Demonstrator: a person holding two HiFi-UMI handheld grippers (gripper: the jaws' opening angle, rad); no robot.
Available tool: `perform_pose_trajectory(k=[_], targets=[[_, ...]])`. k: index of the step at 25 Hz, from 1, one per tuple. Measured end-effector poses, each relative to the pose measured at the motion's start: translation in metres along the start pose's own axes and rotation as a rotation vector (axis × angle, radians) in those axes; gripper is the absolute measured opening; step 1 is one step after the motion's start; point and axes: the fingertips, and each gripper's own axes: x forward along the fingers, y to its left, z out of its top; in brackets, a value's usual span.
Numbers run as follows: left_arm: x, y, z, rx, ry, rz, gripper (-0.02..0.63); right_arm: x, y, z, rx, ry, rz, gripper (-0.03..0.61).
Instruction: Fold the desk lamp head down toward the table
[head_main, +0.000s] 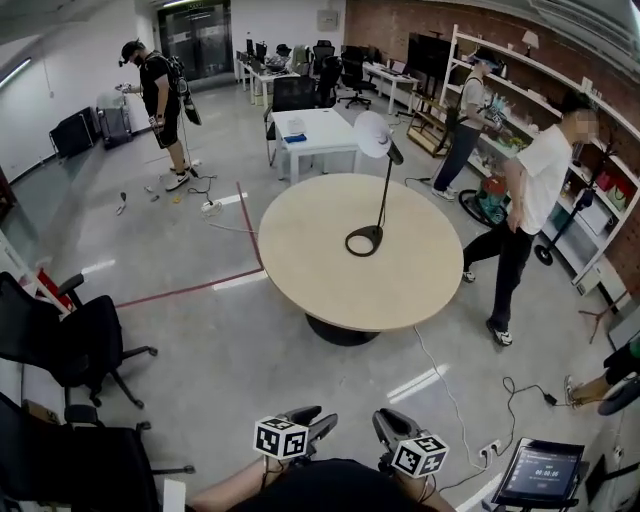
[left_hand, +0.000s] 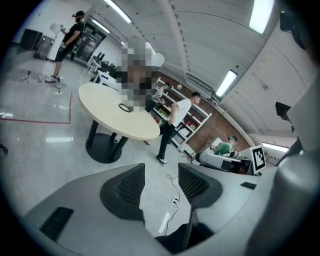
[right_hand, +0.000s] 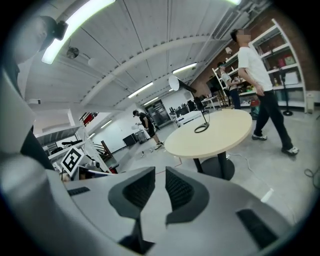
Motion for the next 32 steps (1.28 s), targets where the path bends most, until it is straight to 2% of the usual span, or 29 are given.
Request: perform_pose_trajectory(k=[5, 12, 17, 23, 27, 32], targets=[[-0.002, 0.030, 0.015, -0.055, -0.012, -0.018, 0.216, 0.023, 0.000, 0.009, 0.021, 0.014, -0.048, 0.067], [0.010, 0.049, 0.010, -0.087, 0.059, -0.023, 0.216, 0.041, -0.003, 0.007, 0.033, 0.052, -0.054, 0.067], [0.031, 0.051, 0.027, -0.060, 0.082, -0.007, 0.216, 0.059, -0.025, 0.017, 0.078, 0.051, -0.034, 0.067], [0.062, 0.064, 0.067, -0.057, 0.049, 0.057, 0.216, 0.090, -0.060, 0.056, 0.064, 0.039, 0.022, 0.067], [0.096, 0.056, 0.096, -0.049, 0.024, 0.074, 0.216, 0.103, -0.089, 0.084, 0.041, 0.043, 0.056, 0.067], [0.132, 0.043, 0.120, -0.005, 0.015, 0.087, 0.216, 0.111, -0.125, 0.102, 0.063, 0.051, 0.082, 0.067]])
